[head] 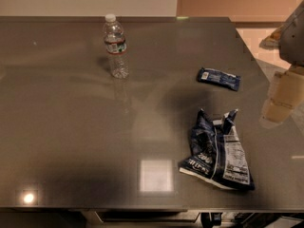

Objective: Knock water bottle over

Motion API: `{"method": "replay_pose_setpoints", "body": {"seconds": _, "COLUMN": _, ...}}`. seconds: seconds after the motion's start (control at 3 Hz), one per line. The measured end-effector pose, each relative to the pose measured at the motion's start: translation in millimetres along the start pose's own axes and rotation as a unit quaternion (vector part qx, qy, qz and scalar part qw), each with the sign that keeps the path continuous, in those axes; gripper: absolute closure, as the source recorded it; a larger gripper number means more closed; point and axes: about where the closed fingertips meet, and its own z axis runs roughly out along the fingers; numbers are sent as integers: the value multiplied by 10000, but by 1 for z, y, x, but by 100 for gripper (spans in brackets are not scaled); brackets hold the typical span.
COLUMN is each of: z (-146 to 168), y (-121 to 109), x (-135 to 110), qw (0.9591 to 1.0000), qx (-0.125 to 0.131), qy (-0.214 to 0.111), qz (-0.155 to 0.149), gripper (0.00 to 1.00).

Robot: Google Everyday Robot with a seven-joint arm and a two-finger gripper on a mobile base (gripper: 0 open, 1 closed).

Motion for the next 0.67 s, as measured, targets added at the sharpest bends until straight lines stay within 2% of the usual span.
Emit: {"method": "replay_pose_setpoints", "body": {"seconds": 0.67, "z": 3, "y": -7, "x": -7, "qw": 10000, "qx": -69, "qy": -58, "qz": 27, "gripper": 0}}
